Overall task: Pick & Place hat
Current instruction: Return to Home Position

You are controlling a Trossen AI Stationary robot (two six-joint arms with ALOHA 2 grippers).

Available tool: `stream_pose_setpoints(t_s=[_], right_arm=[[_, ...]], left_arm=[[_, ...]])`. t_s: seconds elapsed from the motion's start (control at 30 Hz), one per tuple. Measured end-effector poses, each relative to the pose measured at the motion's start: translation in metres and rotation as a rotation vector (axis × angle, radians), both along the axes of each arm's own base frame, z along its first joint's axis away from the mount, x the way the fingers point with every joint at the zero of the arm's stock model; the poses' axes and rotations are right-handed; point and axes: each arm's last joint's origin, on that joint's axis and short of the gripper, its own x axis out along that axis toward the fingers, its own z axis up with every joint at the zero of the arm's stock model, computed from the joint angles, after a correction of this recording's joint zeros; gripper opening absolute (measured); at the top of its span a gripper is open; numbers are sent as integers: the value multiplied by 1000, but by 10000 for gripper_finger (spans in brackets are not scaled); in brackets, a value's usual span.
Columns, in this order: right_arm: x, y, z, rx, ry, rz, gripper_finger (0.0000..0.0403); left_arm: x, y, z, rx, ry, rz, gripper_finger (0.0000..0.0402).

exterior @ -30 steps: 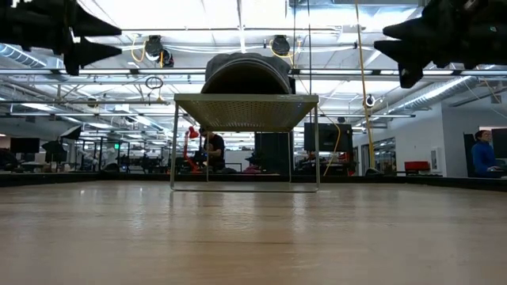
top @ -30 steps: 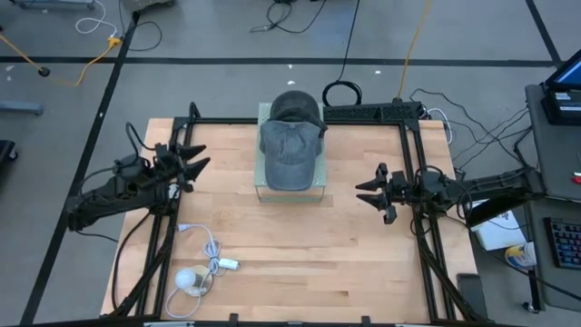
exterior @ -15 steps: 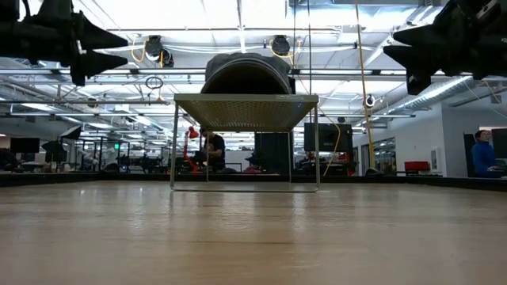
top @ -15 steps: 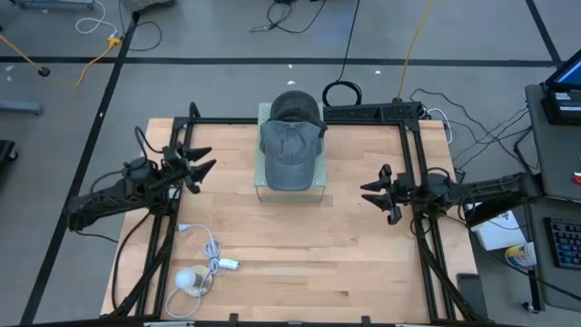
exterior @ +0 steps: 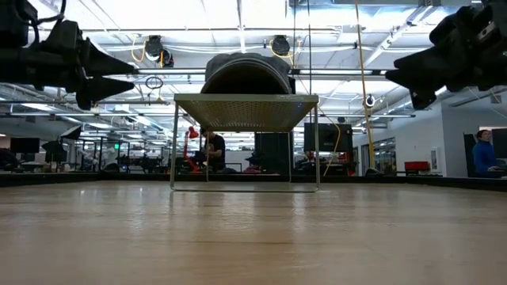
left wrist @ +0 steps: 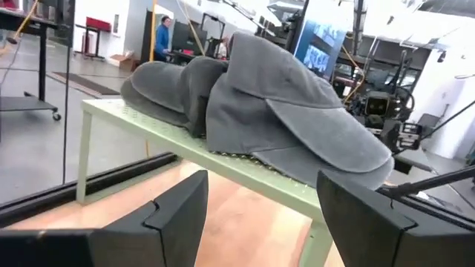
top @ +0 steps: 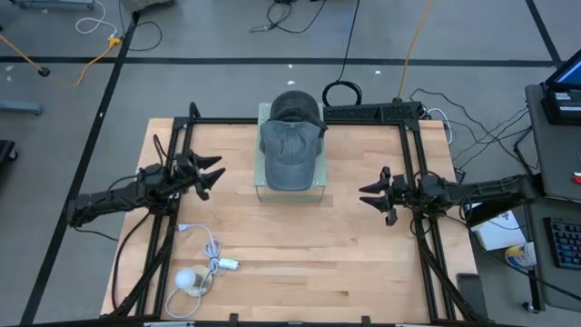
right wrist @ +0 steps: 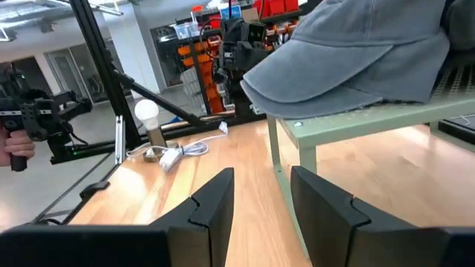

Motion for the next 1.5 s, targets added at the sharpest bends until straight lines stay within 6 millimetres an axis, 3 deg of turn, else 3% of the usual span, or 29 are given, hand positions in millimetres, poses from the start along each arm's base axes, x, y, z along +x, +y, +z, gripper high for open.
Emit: stream_pose_setpoints(t_s=[0.6,1.03,1.5], right_arm=[[-7,-5,-22,17,220,-40,130],[-6,-11,-24,102,242,-100,130],[-3,-9,4,135,-57,-43,130]], left_arm=[[3,-4,-5,-8,71,6,257],[8,-5,-11,-41,132,-37,257],[8,-5,-11,-41,129,-38,257]])
